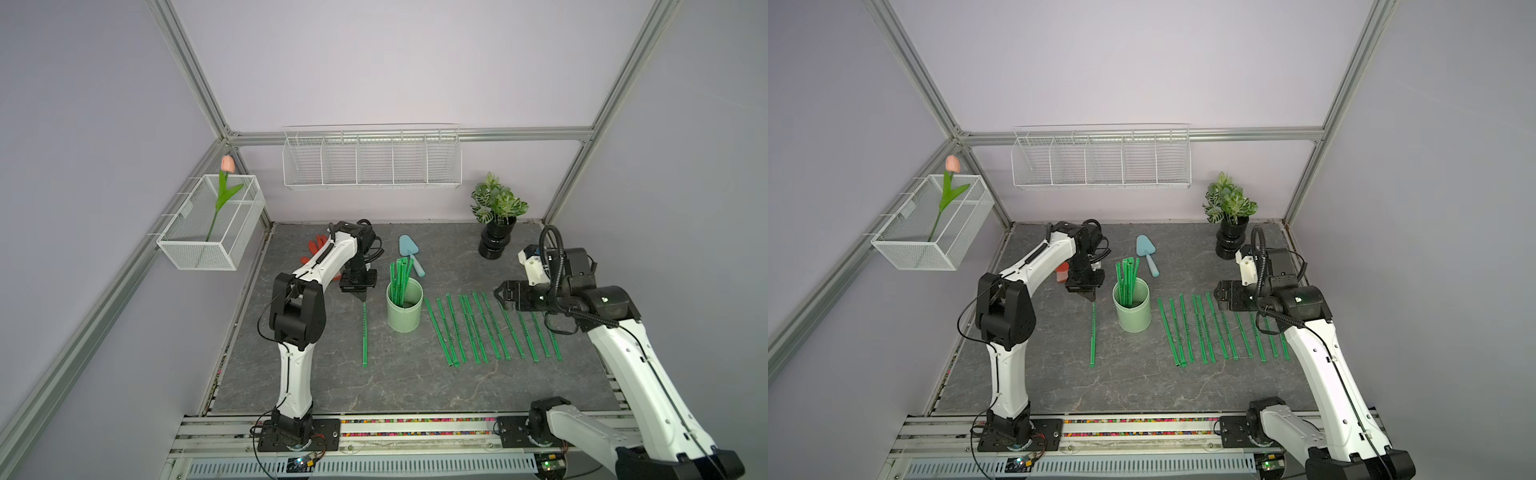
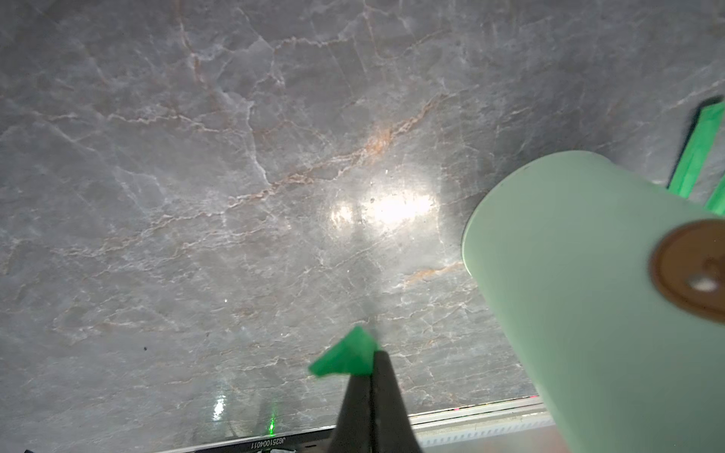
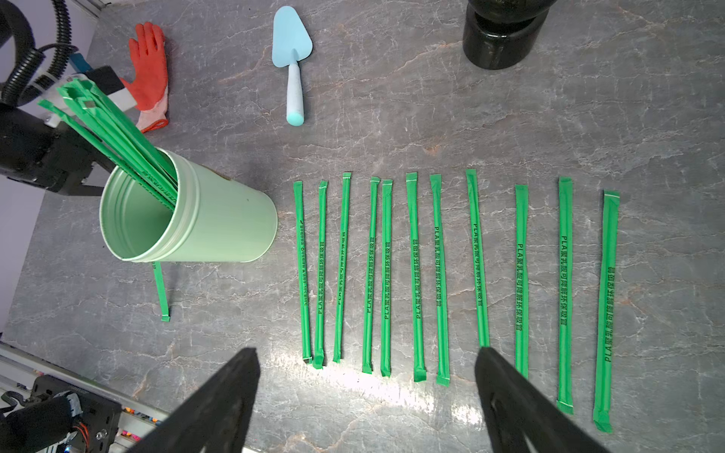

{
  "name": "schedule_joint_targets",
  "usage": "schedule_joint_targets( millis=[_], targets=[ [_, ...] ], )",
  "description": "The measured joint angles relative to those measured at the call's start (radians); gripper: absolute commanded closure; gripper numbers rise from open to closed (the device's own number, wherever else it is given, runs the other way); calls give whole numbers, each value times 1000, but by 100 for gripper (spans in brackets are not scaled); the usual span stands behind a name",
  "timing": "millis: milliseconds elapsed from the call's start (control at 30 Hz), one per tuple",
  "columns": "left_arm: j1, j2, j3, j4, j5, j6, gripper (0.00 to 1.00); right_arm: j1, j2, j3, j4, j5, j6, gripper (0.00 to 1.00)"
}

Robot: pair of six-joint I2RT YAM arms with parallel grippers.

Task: Take the straws out of the storage container
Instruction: Place the straw at the center of the board.

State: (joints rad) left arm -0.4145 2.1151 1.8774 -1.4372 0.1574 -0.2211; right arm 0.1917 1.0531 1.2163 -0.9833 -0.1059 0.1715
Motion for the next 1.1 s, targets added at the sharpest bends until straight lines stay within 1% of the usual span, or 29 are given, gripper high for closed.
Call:
schedule_joint_targets(
  millis=[167,833,967,1100],
  targets=[
    [5,34,49,3,2,13,100,0,4,0,0,0,0,11],
    [5,114,51,68,9,13,100,6,34,0,1,1,3,11],
    [5,114,50,78,10,13,95,31,38,0,2,0,4,11],
    [5,114,49,79,16,13,91,33,38,0,2,0,4,11]
  ],
)
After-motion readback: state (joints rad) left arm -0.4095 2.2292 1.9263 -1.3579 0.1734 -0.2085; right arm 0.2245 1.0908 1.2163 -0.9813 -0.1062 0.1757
